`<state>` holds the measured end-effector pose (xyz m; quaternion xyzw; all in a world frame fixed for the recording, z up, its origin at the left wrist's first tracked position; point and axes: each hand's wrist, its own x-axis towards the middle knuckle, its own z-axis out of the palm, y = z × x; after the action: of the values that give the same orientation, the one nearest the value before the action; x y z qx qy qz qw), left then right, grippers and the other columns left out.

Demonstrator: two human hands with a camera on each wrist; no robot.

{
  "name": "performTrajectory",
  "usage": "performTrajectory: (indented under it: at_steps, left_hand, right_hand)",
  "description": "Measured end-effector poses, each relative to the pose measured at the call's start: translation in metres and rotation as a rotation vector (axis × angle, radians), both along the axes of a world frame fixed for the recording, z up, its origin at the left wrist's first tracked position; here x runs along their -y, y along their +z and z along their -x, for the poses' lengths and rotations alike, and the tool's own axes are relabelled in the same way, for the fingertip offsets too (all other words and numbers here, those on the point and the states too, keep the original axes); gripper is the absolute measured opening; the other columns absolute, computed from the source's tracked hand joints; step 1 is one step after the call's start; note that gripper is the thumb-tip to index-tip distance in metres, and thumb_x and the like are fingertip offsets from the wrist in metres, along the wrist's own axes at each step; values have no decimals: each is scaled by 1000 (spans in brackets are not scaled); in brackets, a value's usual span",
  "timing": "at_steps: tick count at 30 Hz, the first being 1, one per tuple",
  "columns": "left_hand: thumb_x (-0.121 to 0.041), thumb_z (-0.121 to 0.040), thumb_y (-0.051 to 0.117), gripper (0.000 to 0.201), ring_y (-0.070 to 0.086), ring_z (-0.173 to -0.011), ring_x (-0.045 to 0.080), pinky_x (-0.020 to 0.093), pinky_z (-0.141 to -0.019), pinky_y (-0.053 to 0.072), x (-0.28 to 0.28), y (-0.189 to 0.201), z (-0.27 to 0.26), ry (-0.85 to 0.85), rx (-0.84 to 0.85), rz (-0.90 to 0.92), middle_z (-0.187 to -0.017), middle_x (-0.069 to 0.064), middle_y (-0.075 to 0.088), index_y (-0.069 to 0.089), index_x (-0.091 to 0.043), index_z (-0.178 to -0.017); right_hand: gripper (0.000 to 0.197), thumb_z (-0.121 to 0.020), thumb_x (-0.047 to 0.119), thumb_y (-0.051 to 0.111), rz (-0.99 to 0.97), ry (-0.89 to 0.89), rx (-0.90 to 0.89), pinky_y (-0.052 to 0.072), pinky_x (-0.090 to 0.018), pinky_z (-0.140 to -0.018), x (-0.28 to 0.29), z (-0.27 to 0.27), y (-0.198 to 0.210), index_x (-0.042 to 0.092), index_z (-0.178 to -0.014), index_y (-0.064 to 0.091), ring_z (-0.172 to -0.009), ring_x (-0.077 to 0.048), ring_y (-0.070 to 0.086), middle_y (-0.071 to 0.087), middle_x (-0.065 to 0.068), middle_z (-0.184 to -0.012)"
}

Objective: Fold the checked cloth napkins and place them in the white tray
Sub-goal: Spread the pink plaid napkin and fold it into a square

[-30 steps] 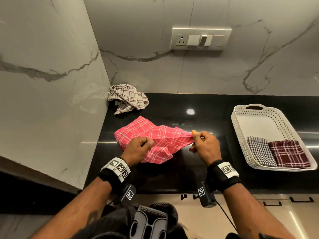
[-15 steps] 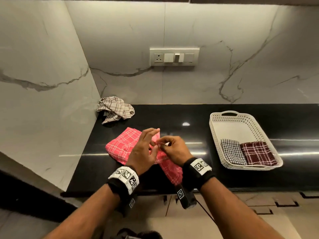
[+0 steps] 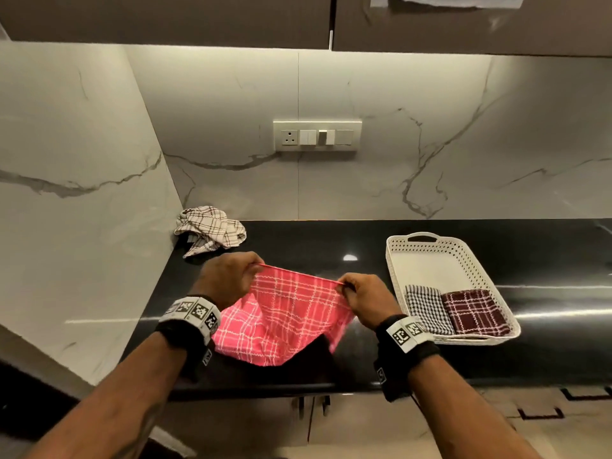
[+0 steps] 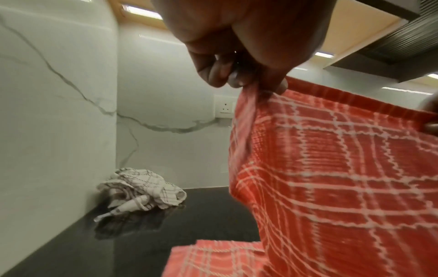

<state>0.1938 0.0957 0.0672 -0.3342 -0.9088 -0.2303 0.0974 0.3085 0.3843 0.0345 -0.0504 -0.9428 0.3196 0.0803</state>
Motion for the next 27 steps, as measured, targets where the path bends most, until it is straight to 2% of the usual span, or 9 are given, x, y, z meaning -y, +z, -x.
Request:
performTrajectory:
  at_steps: [4, 9, 14, 16, 20, 22, 23, 25, 27]
  left_hand:
    - [-33, -90, 60, 15, 62, -85, 23, 38, -71, 53, 20, 8, 23, 78, -123, 10, -82, -1, 68, 72, -26, -93]
    - [-32, -91, 66, 8, 66, -86, 27, 39, -71, 54, 41, 17, 57, 200, -132, 90, -86, 1, 72, 73, -29, -94]
    - [-30, -91, 62, 13, 66, -98, 30, 34, -79, 50, 45, 23, 108, 388, 96, 459, -109, 6, 70, 70, -29, -102]
    - [-25, -91, 61, 17, 66, -99, 30, 34, -83, 52, 52, 29, 128, 435, 170, 495, -113, 8, 69, 71, -28, -104]
    - [-10, -89, 60, 17, 70, -91, 33, 37, -83, 56, 60, 75, 158, 540, 132, 91, -102, 16, 74, 75, -15, -96]
    - [-5, -88, 58, 19, 72, -87, 33, 36, -83, 57, 61, 111, 167, 544, 47, -126, -95, 18, 75, 75, -11, -92]
    - [-3, -87, 56, 20, 73, -86, 33, 38, -84, 57, 64, 130, 167, 519, -10, -213, -94, 19, 75, 75, -9, -93]
    - [-1, -87, 55, 22, 72, -88, 35, 42, -86, 57, 72, 162, 160, 474, -107, -334, -96, 19, 74, 73, -7, -98]
    - [-2, -86, 58, 21, 71, -90, 33, 40, -87, 55, 85, 183, 149, 447, -190, -400, -97, 17, 75, 72, -10, -99]
  right_hand:
    - [17, -97, 13, 56, -128, -85, -23, 50, -27, -69, -29, -5, 18, 20, -95, 72, -73, -10, 63, 70, 6, -81]
    - [12, -97, 18, 55, -219, -176, 20, 53, -32, -71, -48, 15, 24, 16, -93, 66, -76, -18, 64, 68, -1, -83]
    - [16, -97, 21, 56, -290, -212, 263, 46, -30, -70, -62, 71, 17, 15, -84, 63, -86, -27, 66, 69, -9, -90]
    - [13, -94, 14, 57, -329, -190, 283, 50, -33, -74, -66, 96, 29, 12, -89, 68, -94, -34, 67, 71, -14, -97]
    - [19, -88, 6, 61, -310, -207, 88, 54, -35, -81, -62, 139, 101, 5, -103, 73, -97, -36, 69, 72, -20, -102]
    - [22, -81, -2, 66, -220, -244, -87, 54, -29, -75, -62, 153, 144, 6, -99, 75, -89, -33, 72, 75, -17, -95]
    - [23, -79, -5, 65, -142, -250, -185, 57, -31, -73, -61, 155, 164, 7, -96, 75, -82, -32, 73, 75, -17, -90]
    - [21, -76, 1, 66, -13, -242, -385, 62, -43, -72, -64, 154, 193, 13, -91, 75, -73, -31, 73, 76, -14, -82]
    - [20, -77, 10, 69, 26, -214, -539, 60, -41, -78, -65, 146, 208, 15, -95, 76, -78, -26, 72, 76, -10, -86]
